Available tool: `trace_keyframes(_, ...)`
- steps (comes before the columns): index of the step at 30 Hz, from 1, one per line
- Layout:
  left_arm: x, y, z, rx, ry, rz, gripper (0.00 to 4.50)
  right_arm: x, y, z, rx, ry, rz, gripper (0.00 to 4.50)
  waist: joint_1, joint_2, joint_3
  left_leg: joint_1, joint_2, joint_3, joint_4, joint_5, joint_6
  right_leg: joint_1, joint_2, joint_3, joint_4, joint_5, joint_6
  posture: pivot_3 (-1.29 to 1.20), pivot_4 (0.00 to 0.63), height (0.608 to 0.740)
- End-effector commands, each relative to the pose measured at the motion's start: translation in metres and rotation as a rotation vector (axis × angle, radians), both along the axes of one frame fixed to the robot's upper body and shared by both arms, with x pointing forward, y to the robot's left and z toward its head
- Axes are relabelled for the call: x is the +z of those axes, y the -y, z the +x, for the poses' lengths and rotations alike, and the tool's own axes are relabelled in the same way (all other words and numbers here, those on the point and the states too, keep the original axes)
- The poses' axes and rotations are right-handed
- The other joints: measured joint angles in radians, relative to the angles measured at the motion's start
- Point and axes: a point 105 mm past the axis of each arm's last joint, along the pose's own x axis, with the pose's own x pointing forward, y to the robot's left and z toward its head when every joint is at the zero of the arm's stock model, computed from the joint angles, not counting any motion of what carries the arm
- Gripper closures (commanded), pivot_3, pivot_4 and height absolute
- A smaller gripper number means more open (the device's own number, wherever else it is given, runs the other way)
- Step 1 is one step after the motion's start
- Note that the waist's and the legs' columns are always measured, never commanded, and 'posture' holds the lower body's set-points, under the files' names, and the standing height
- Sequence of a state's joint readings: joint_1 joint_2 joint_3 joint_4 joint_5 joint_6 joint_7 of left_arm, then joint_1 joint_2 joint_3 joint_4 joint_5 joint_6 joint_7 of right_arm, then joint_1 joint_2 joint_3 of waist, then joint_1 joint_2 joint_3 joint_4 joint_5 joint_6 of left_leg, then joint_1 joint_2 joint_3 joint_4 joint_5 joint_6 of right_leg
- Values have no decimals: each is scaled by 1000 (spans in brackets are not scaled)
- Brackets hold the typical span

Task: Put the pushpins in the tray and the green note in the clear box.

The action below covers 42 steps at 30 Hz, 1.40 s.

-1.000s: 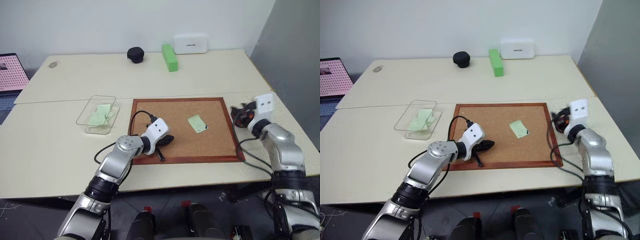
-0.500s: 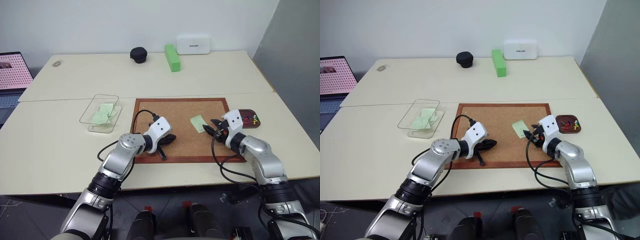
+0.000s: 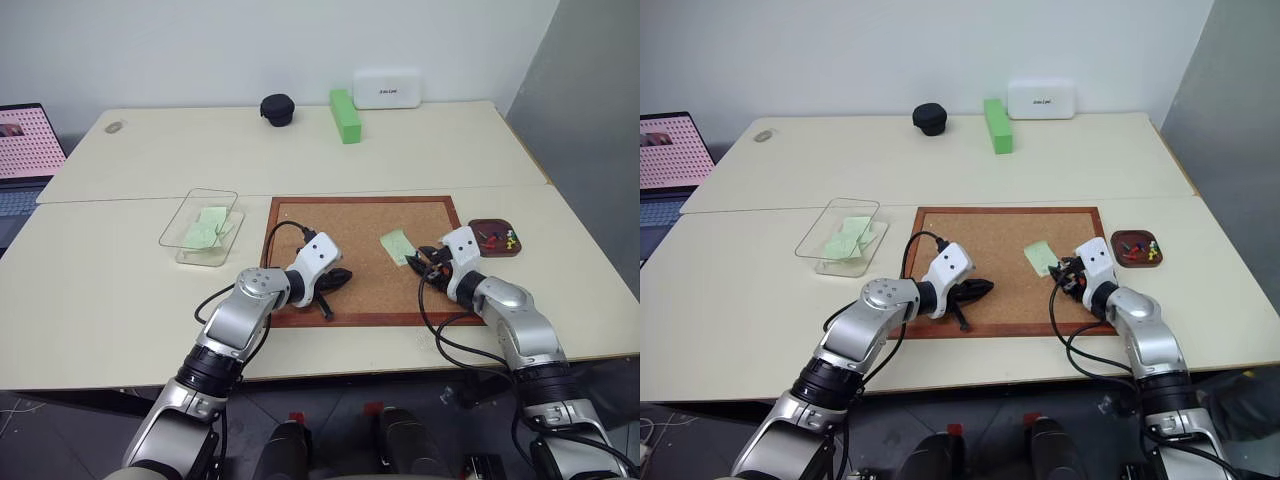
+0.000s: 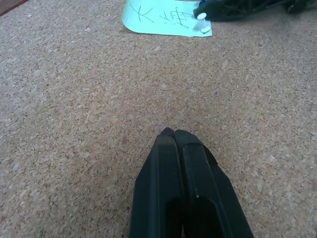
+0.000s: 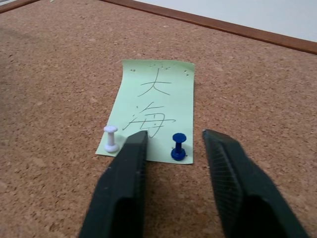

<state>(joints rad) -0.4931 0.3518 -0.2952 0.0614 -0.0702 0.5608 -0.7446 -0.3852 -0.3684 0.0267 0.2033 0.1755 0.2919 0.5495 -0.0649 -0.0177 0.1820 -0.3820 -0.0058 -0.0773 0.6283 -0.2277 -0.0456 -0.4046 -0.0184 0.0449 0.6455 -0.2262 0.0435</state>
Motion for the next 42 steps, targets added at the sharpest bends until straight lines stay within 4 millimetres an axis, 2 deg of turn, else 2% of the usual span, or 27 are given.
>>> trace_keyframes(1, -35, -17, -5, 66, -127, 84, 4500, 9, 3, 7, -30, 47, -8, 3750, 0, 0, 0, 0, 0, 0, 0, 0, 0, 0, 0, 0, 0, 0, 0, 0, 150, 740)
trace_keyframes(4, -35, -17, -5, 68, -125, 83, 4500, 10, 2, 8, -30, 50, 4, 4406, 0, 0, 0, 0, 0, 0, 0, 0, 0, 0, 0, 0, 0, 0, 0, 0, 150, 740)
trace_keyframes(5, -35, -17, -5, 68, -125, 83, 4500, 11, 2, 8, -29, 50, 5, 4465, 0, 0, 0, 0, 0, 0, 0, 0, 0, 0, 0, 0, 0, 0, 0, 0, 150, 740)
trace_keyframes(13, -36, -19, -6, 73, -137, 86, 4500, 18, 0, 7, -18, 69, 35, 4465, 0, 0, 0, 0, 0, 0, 0, 0, 0, 0, 0, 0, 0, 0, 0, 0, 150, 740)
trace_keyframes(18, -38, -19, -7, 73, -147, 90, 4500, 40, -3, 4, 2, 117, 84, 4465, 0, 0, 0, 0, 0, 0, 0, 0, 0, 0, 0, 0, 0, 0, 0, 0, 150, 740)
trace_keyframes(24, -39, -20, -6, 77, -153, 93, 4500, 65, 3, 0, -12, 182, 100, 4465, 2, 0, 0, -1, 0, 0, 0, 0, 0, -1, 0, 0, 0, 0, 0, 0, 150, 740)
trace_keyframes(29, -40, -19, -6, 73, -155, 95, 4500, 78, 10, -2, -53, 215, 130, 4465, 3, 0, 0, 0, 0, 0, 0, 0, 0, 0, 0, 0, -1, 0, -1, 0, 150, 740)
trace_keyframes(31, -40, -18, -7, 70, -156, 94, 4500, 81, 16, 0, -93, 223, 149, 4465, 3, 0, 0, 0, 0, 0, 0, 0, 0, 0, 0, 0, -1, -1, -1, 0, 150, 740)
trace_keyframes(36, -38, -15, -4, 61, -151, 92, 4500, 80, 75, 21, -405, 246, 42, 4465, 7, 0, 0, -1, 0, 0, 0, 0, 0, 0, 0, 0, -1, -1, -1, 0, 150, 740)
trace_keyframes(39, -37, -15, -3, 59, -148, 93, 4500, 75, 105, 27, -534, 234, -18, 4465, 8, 0, 0, -1, 0, 0, 0, 0, 0, 0, 0, 0, -1, -1, -1, 0, 150, 740)
trace_keyframes(42, -36, -15, -2, 58, -146, 95, 4500, 71, 119, 31, -576, 207, -32, 4465, 8, 0, 0, -1, 0, 0, 0, 0, 0, 0, 0, 0, -1, -1, -1, 0, 150, 740)
